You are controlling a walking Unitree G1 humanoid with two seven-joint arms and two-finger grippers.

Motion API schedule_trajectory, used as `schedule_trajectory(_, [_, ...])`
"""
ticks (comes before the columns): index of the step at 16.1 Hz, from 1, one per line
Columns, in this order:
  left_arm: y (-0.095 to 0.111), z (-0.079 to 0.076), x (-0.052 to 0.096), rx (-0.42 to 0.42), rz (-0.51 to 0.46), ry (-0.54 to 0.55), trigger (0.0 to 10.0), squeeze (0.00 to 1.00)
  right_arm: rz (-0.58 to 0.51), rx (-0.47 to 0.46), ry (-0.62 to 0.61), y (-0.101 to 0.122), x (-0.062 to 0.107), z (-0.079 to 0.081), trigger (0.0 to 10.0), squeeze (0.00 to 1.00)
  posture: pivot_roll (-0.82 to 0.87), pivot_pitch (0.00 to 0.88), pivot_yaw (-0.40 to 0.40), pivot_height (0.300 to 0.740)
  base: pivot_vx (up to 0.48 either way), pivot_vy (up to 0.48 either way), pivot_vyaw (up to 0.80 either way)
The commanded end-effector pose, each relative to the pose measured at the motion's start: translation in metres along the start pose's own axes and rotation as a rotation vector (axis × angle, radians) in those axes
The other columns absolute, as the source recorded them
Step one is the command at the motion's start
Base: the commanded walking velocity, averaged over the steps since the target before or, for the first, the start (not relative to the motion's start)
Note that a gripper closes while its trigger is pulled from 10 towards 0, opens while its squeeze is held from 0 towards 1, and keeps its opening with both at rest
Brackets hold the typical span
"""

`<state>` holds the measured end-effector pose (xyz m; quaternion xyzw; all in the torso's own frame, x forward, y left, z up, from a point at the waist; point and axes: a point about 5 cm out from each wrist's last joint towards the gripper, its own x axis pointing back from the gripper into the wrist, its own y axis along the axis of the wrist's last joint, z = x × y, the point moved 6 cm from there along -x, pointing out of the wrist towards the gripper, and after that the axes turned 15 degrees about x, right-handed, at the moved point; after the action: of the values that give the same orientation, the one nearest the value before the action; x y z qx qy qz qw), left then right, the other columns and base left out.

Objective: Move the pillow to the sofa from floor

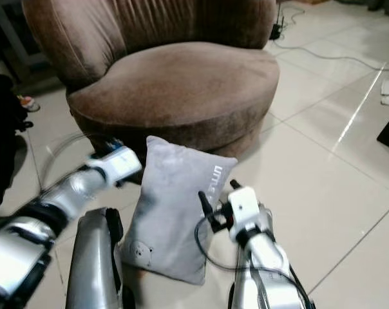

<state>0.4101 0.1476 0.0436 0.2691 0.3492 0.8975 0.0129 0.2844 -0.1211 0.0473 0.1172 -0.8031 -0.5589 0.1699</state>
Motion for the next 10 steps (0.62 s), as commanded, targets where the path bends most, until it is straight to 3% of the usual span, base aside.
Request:
schedule_trajectory(1, [-0.003,-0.004,-0.002,-0.108,0.032,0.0,10.0,0.0,0.153,-0.029,0.011,-0.035,0.028,0.003,10.0,0.0,-0.35,0.039,0.149,0.31,0.0,0.0,0.0])
schedule_trajectory(2, [-0.002,-0.009,-0.003,-0.15,0.036,-0.002,10.0,0.0,0.168,-0.026,0.006,-0.036,0.037,0.002,10.0,0.0,-0.36,0.047,0.149,0.31,0.0,0.0,0.0])
schedule_trajectory(3, [0.002,-0.021,-0.005,-0.275,0.037,-0.008,10.0,0.0,0.214,-0.024,-0.025,-0.038,0.066,-0.006,10.0,0.0,-0.41,0.101,0.141,0.31,0.0,0.0,0.0])
schedule_trajectory(6, [0.004,-0.033,-0.007,-0.246,0.047,-0.019,10.0,0.0,0.266,-0.017,-0.058,-0.035,0.1,-0.013,10.0,0.0,-0.47,0.155,0.127,0.31,0.0,0.0,0.0])
schedule_trajectory(8, [0.003,-0.037,-0.008,-0.15,0.065,-0.006,10.0,0.0,0.312,-0.013,-0.072,-0.032,0.124,-0.016,10.0,0.0,-0.53,0.206,0.107,0.31,0.0,0.0,0.0])
schedule_trajectory(9, [-0.001,-0.038,-0.008,0.088,0.097,0.026,10.0,0.0,0.348,-0.009,-0.069,-0.03,0.14,-0.014,10.0,0.0,-0.56,0.22,0.099,0.31,0.0,0.0,0.0])
schedule_trajectory(10, [-0.003,-0.037,-0.008,0.219,0.112,0.058,10.0,0.0,0.368,-0.007,-0.067,-0.028,0.15,-0.013,10.0,0.0,-0.57,0.226,0.094,0.31,0.0,0.0,0.0])
